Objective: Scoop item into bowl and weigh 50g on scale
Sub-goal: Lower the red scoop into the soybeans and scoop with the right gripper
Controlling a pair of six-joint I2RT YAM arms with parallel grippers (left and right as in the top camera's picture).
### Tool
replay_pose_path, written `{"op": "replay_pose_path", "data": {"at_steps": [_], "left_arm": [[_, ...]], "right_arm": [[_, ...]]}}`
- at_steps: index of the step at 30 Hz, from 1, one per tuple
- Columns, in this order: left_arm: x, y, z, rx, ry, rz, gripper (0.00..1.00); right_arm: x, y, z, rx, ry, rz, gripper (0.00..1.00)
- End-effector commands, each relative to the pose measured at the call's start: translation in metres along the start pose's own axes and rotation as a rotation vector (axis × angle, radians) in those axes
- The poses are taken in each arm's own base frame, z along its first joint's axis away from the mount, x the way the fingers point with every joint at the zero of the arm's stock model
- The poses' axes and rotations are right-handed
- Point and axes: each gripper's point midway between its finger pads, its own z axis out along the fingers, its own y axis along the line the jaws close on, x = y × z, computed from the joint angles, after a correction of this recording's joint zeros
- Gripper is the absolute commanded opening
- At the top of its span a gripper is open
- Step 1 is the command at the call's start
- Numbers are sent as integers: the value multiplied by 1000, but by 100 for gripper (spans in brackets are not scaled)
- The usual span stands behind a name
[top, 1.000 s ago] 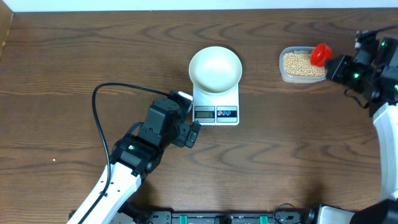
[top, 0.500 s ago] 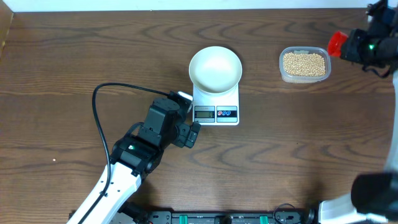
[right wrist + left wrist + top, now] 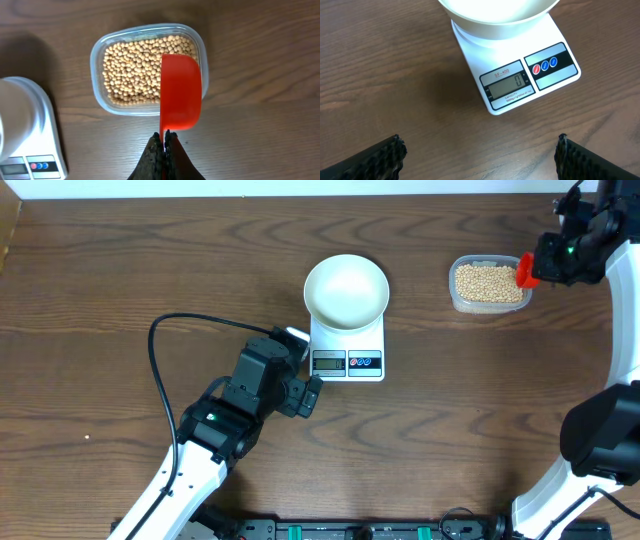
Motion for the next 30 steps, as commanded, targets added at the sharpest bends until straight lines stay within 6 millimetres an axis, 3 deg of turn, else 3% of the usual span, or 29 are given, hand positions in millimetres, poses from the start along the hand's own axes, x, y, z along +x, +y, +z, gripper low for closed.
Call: {"op": "replay_pose_path", "data": {"at_steps": [1,19,24,30], "left_arm": [[-3,2,-1,-8,-4,2,97],[-3,2,-1,-8,-5,2,97],[-3,2,-1,-8,-4,2,97],[-3,2,-1,-8,-5,2,97]], "right_arm": [[-5,-4,11,26,12,-76,1],[0,1,77,-37,99,-105,1],[8,16,98,-138,141,-94,1],[12,34,106,-252,159,-78,1]]}}
